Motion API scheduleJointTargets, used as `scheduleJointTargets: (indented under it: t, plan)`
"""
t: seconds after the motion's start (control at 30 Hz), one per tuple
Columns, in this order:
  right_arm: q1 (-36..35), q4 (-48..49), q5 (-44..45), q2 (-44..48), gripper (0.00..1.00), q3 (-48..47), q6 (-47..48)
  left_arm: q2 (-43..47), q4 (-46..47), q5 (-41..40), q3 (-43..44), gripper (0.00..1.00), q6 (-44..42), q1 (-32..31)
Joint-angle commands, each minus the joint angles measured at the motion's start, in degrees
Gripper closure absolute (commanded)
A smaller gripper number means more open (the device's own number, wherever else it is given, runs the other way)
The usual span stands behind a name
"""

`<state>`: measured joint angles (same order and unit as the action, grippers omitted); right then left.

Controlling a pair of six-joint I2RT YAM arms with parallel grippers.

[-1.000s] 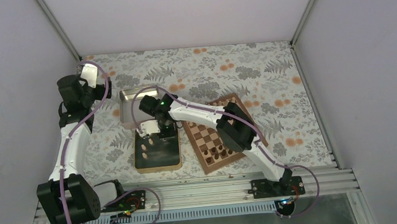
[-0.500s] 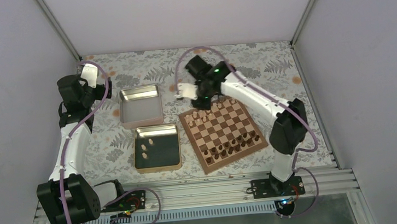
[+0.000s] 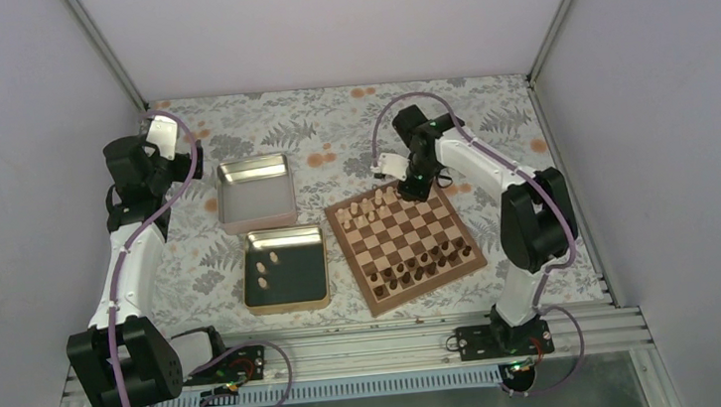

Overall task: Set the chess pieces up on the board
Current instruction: Place the chess piece on the chessboard.

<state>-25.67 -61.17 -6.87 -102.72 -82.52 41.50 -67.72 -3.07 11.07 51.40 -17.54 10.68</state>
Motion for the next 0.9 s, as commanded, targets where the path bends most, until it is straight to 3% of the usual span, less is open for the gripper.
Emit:
scheduleJointTargets:
  t: [0.0, 0.87]
  plan:
    - [0.49, 3.50, -1.70, -1.93, 0.92, 0.08, 0.72, 0.41, 0.52, 0.88, 0.27, 0.00, -0.13, 0.31]
    - [-0.26, 0.77, -5.52, -7.73, 0.91, -4.84, 2.05, 0.18, 0.46, 1.06, 0.28, 0.00, -0.29, 0.27]
